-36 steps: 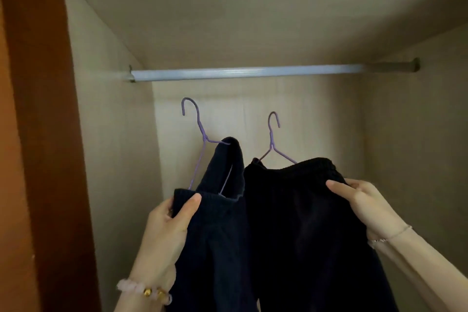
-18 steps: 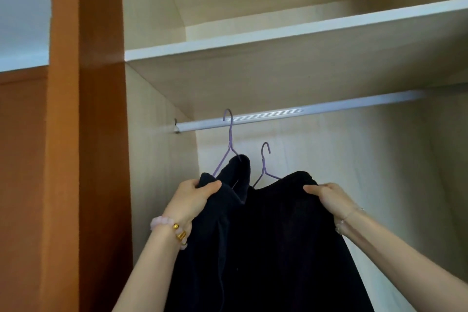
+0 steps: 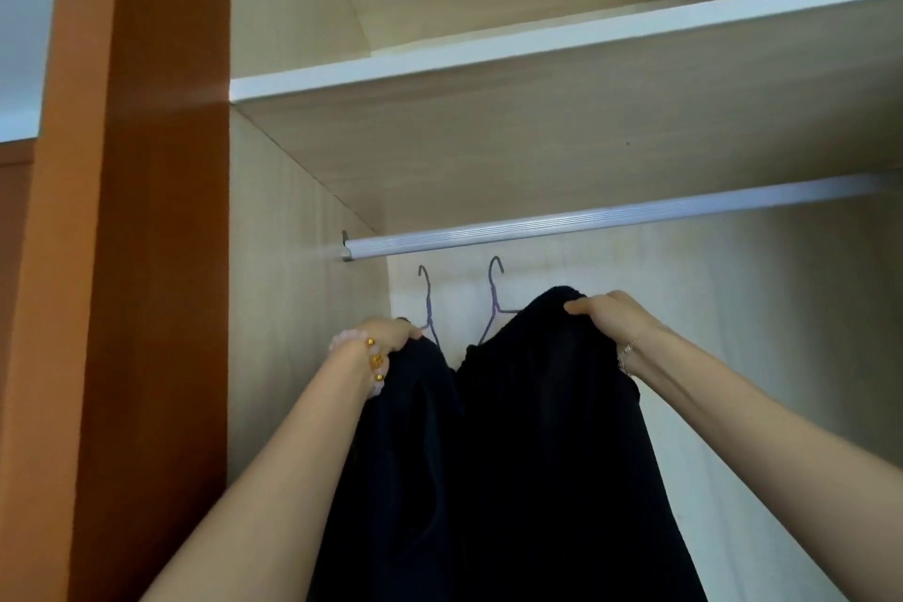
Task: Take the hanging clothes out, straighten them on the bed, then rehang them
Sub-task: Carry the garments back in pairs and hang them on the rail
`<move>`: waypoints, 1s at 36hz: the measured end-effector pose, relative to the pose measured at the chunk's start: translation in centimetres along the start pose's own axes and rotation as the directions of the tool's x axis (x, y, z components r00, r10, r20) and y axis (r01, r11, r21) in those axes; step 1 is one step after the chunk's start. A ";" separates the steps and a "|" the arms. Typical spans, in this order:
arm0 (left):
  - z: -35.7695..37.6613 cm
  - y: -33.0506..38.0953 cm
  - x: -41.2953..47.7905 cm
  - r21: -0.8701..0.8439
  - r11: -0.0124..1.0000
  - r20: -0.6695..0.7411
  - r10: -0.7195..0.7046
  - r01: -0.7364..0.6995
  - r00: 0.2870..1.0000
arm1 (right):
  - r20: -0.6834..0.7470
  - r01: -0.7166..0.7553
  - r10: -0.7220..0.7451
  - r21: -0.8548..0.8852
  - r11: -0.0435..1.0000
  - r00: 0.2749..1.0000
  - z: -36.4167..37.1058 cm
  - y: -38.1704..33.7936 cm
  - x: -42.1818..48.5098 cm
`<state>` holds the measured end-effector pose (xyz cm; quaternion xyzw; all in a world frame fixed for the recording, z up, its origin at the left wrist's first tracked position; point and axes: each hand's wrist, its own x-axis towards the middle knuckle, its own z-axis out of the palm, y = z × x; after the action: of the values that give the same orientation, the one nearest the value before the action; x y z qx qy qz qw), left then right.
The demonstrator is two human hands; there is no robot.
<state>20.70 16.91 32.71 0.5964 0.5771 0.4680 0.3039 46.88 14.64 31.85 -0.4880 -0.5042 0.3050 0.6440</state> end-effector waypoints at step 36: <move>5.9 -8.7 -7.6 0.095 0.913 -0.463 0.394 -0.398 0.794 | 0.066 0.416 -0.412 -0.210 0.885 0.909 -0.2 7.5 -8.3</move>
<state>23.38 11.91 21.08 0.5702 0.4941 0.6542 0.0516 45.26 9.82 21.91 -0.4343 -0.6333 0.1078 0.6314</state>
